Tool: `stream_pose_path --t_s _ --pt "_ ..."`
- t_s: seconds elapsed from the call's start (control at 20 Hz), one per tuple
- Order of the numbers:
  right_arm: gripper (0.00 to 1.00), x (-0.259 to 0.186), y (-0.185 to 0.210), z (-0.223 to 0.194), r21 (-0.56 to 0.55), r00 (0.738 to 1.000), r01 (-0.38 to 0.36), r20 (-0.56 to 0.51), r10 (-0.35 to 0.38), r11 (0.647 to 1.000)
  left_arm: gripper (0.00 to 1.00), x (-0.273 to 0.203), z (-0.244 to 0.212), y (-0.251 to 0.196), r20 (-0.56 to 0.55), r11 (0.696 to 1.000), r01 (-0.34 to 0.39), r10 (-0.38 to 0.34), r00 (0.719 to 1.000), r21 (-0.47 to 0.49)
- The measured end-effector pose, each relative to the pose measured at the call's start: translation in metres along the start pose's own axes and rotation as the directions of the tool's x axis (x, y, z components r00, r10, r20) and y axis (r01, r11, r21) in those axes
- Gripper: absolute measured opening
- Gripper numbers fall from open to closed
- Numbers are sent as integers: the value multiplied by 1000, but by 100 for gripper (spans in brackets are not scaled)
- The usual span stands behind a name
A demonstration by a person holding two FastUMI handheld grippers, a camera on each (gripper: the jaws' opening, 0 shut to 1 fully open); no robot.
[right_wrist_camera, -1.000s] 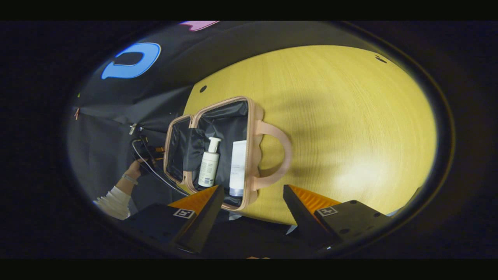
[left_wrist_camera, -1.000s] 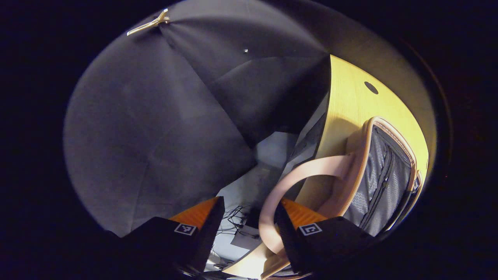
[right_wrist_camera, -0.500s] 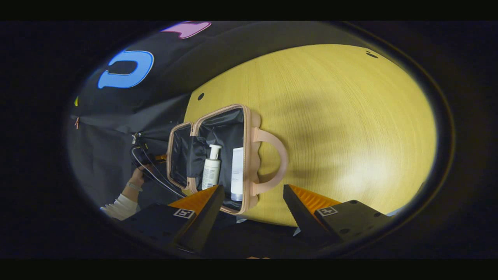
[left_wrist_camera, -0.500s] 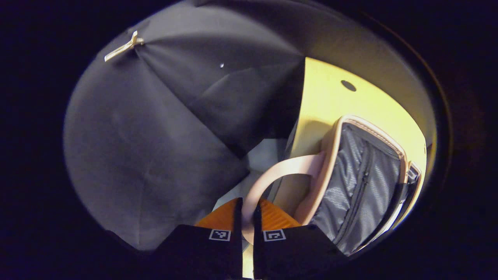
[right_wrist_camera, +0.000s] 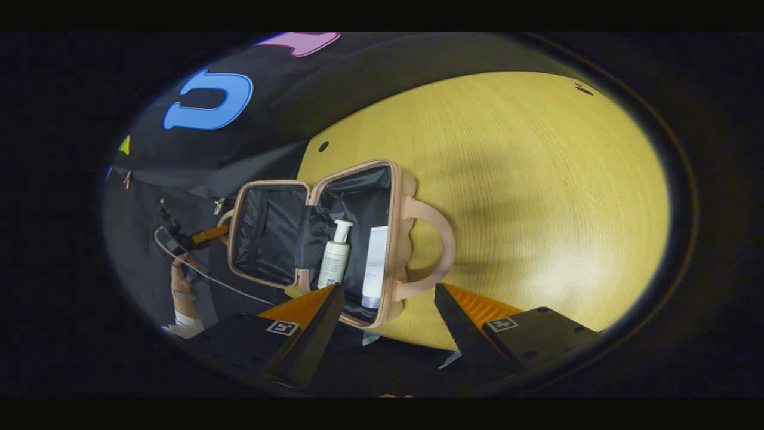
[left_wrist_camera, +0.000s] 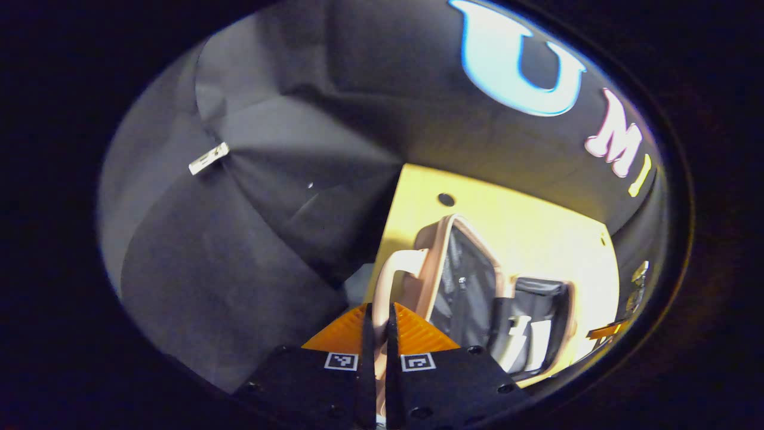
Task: First open the suitcase, pack the skin care products into it, and then close the suitcase.
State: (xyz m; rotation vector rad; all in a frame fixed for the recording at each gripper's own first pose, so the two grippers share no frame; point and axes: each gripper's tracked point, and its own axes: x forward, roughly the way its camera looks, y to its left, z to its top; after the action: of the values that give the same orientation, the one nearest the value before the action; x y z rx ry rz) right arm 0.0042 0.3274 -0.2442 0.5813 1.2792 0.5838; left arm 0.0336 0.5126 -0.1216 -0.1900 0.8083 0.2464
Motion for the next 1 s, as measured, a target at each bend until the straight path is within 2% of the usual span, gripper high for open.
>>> stream_pose_path --t_s 0.2,0.35,0.5,0.6,0.75,0.85,1.0 --pt "96 -19 1 -4 -18 999 -34 32 35 999 11 -55 22 -97 72 987 156 -157 985 25" --pt "96 -41 -19 -7 -19 998 -19 55 20 1000 11 -81 17 -172 106 966 258 -260 960 34" --pt "96 -64 -45 -11 5 996 -3 86 2 1000 11 -81 7 -251 98 912 406 -410 907 57" --pt "96 -79 -66 -13 35 994 14 104 -17 999 11 -62 -9 -294 56 873 484 -487 872 65" --pt "96 -100 -90 -18 99 989 17 144 -31 995 11 -22 -43 -356 -1 837 544 -545 838 59" --pt "96 -124 -109 -21 138 984 24 170 -48 990 12 3 -71 -390 -43 827 548 -547 836 125" --pt "96 -142 -138 -29 207 974 39 211 -84 978 12 37 -119 -425 -150 823 543 -523 839 163"
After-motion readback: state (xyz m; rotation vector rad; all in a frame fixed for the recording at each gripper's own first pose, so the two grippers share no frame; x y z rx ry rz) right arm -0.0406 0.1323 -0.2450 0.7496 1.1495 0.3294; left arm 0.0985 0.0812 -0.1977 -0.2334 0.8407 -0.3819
